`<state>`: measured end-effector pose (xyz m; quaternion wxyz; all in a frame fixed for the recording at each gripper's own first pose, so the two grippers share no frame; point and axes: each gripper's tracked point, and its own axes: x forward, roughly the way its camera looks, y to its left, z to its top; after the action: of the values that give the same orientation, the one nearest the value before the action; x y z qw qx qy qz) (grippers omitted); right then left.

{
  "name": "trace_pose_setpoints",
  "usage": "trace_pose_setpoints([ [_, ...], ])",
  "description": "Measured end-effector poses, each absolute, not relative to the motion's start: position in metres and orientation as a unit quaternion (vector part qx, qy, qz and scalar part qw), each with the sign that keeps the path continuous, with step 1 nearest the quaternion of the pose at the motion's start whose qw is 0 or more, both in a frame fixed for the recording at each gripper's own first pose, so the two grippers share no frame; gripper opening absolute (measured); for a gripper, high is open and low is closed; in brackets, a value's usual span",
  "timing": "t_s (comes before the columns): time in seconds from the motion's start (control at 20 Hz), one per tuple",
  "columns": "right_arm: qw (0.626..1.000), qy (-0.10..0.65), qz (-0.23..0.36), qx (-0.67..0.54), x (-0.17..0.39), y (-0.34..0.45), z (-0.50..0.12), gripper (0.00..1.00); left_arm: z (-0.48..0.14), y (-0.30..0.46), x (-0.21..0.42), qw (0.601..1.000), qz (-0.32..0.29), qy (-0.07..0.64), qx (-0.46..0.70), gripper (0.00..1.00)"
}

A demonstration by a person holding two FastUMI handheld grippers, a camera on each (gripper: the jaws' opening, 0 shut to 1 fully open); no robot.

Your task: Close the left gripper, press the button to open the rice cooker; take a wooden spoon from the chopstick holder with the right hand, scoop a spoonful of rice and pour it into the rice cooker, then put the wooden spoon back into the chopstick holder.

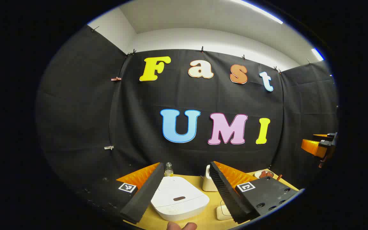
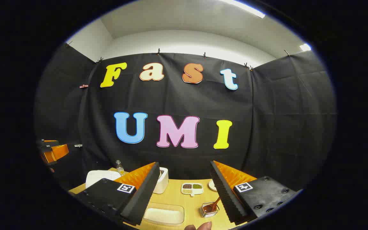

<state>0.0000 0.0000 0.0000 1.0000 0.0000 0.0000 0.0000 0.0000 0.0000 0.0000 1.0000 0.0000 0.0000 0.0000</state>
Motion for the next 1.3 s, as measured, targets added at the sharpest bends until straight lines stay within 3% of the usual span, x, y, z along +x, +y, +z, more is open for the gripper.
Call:
trace_pose_setpoints([
  [1.3,1.000,-0.009,-0.002,-0.029,-0.006,0.010,-0.001,0.97,-0.007,-0.006,0.008,1.000,-0.015,0.009,0.018,0.95],
])
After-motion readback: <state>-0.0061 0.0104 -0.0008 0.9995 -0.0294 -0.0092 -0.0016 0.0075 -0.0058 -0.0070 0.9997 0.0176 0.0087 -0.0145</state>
